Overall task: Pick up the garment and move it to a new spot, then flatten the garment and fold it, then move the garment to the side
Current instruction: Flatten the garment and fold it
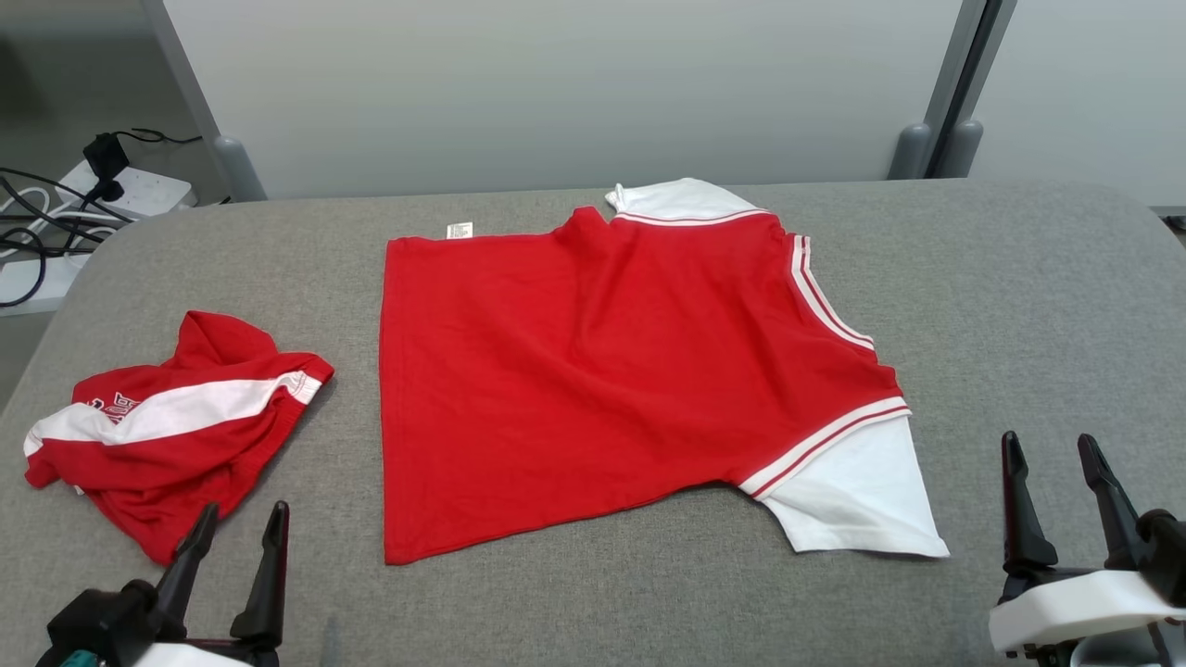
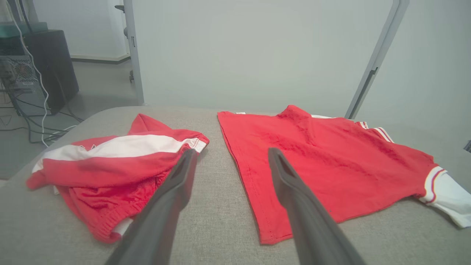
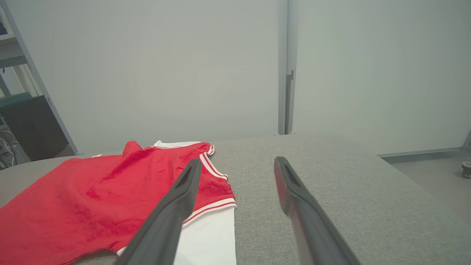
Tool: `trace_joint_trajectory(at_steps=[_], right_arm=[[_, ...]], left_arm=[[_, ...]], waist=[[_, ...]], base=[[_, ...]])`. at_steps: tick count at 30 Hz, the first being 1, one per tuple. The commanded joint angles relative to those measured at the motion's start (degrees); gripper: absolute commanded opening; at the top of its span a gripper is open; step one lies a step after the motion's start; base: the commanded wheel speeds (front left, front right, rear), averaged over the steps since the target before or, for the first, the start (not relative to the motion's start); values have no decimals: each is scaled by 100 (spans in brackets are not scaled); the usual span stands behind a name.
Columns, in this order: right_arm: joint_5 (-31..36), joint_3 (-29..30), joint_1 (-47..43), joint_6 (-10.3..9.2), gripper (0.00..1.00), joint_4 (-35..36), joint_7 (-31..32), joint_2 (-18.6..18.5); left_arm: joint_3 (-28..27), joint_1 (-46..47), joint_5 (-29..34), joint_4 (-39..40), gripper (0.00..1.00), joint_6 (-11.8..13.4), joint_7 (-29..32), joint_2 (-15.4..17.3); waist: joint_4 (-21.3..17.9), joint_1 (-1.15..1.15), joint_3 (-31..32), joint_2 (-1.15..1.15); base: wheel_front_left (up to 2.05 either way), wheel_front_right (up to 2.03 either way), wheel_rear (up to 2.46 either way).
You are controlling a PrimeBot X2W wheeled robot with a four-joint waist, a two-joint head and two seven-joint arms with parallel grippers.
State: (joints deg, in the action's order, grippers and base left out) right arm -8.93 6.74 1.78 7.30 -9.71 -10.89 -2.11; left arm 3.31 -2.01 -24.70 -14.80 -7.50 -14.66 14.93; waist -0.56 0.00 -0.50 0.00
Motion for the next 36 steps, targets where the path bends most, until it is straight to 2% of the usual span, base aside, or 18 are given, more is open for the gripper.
trace_joint_trajectory(at_steps=[1, 19, 28, 36], right_arm=[[37, -162, 40, 19, 100, 68, -133, -76], [226, -250, -415, 19, 100, -264, -396, -76], [174, -327, -417, 19, 100, -366, -408, -76], [373, -381, -294, 19, 100, -942, -293, -76]], left_arm=[[-290, 81, 68, 174, 100, 1, -34, 74], [-519, -423, 543, 312, 100, 1, -34, -252], [-428, -465, 502, 347, 100, 1, -34, -205], [-214, -503, 331, 408, 100, 1, -34, -102]], waist=[[-1, 0, 33, 0], [82, 0, 303, 0], [93, 0, 208, 0], [159, 0, -1, 0]], base=[[0, 0, 0], [0, 0, 0], [0, 0, 0], [0, 0, 0]])
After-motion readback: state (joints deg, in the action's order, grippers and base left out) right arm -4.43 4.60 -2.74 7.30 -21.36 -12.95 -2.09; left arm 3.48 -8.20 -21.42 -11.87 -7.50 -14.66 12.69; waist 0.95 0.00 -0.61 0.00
